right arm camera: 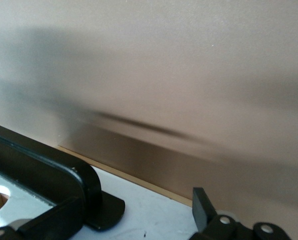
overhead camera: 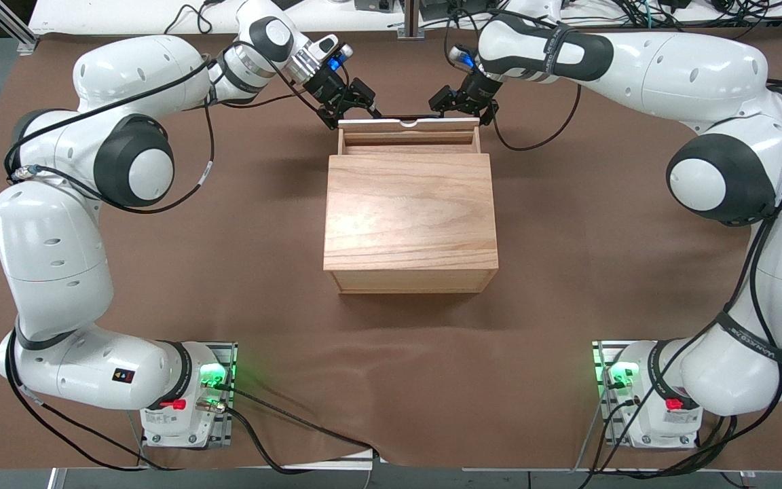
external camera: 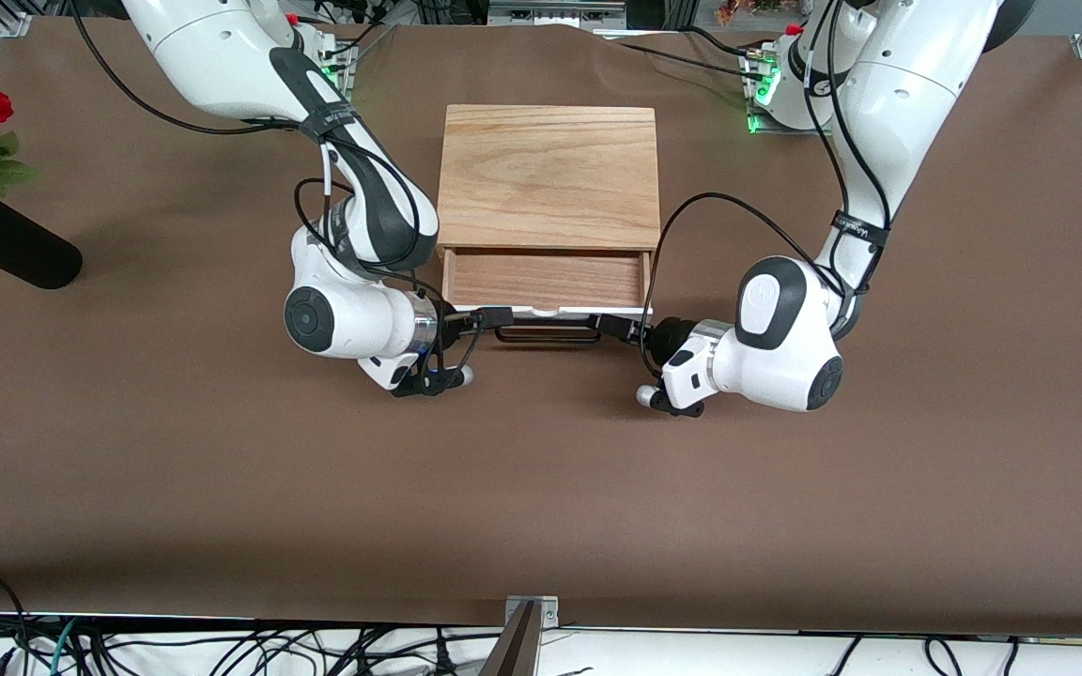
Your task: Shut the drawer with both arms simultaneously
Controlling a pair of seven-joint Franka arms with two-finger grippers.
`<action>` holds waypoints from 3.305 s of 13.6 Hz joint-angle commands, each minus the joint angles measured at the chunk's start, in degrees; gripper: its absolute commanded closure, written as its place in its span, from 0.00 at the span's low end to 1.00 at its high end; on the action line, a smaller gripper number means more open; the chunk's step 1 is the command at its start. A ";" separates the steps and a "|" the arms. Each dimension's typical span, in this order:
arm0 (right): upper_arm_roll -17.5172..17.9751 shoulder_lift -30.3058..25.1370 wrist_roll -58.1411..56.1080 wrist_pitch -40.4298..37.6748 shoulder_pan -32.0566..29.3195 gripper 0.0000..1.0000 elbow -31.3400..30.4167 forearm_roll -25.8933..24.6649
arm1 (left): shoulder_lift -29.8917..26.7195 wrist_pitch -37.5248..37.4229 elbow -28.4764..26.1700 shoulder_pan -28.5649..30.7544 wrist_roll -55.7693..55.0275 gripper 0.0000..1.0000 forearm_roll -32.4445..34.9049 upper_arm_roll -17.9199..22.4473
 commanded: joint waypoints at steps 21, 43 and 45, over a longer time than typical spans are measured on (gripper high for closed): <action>0.12 -0.13 0.74 -18.16 0.36 0.00 -0.34 0.68 | -1.15 -18.14 -1.07 -1.15 -10.74 0.00 5.01 -0.19; -0.14 -1.01 1.09 -19.49 1.06 0.00 2.37 -0.29 | -2.99 -18.15 12.71 -0.72 -16.10 0.00 19.14 0.95; -0.58 -2.41 0.91 -19.49 0.97 0.00 4.31 -0.46 | -3.08 -18.14 16.57 -0.28 -16.01 0.00 25.46 1.22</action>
